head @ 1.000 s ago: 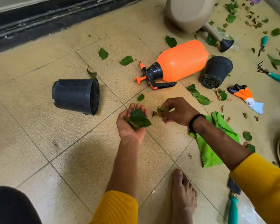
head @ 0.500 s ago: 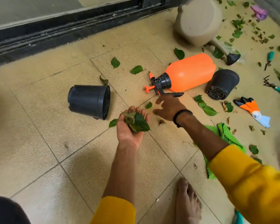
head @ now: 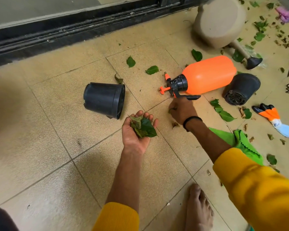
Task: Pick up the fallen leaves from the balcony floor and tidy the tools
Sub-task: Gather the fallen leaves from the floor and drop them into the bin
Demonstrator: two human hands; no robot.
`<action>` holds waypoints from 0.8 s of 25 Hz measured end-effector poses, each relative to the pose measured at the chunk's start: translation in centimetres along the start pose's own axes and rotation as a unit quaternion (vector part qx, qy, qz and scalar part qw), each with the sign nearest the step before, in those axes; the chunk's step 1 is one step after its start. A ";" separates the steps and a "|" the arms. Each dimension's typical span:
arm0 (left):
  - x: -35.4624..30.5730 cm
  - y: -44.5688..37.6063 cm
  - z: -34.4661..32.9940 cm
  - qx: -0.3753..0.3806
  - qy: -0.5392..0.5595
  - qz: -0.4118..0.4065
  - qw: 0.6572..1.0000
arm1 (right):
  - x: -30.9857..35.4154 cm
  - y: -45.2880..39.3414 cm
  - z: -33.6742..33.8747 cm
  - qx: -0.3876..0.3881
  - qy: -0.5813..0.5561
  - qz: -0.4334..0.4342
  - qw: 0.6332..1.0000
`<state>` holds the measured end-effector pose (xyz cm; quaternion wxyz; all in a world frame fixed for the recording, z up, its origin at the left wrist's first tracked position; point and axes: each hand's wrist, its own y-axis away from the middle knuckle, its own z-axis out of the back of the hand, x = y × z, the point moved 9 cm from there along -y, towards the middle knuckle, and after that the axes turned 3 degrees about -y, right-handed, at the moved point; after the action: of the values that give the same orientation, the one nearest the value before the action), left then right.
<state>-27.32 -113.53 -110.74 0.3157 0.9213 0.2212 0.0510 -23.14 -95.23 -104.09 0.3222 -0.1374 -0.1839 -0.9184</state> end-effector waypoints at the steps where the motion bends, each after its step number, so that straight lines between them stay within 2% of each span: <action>1: 0.0 0.1 -0.2 -0.001 -0.004 0.000 1.000 | -1.8 0.4 1.0 0.015 -0.033 -0.057 0.998; 3: 0.1 0.5 -0.6 -0.002 -0.005 0.005 1.000 | -4.1 2.0 1.4 0.064 -0.084 -0.122 0.987; 5: 0.9 1.2 -0.6 0.010 -0.001 0.016 1.000 | -4.5 3.2 -0.1 0.098 -0.062 -0.103 0.988; 6: 1.3 1.8 -0.4 0.019 0.001 0.023 1.000 | -4.2 3.7 -1.2 0.099 -0.052 -0.082 0.990; 9: 1.9 4.2 1.5 0.021 0.013 0.044 0.999 | -2.8 4.4 -2.9 0.033 -0.044 -0.028 0.998; 12: -0.3 6.4 4.1 -0.006 0.006 0.031 0.999 | 0.9 5.0 -3.6 0.047 -0.101 0.011 0.994; 16: -5.0 7.4 5.7 -0.029 0.019 -0.018 0.999 | 9.3 6.0 -7.3 0.169 -0.112 0.105 0.974; 20: -8.2 7.7 5.8 -0.031 0.040 -0.058 0.997 | 12.8 5.6 -10.7 0.152 -0.069 0.114 0.979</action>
<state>-30.45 -125.81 -110.30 0.3373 0.8939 0.2851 0.0765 -30.64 -110.81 -107.55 0.4288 -0.1702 -0.3264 -0.8250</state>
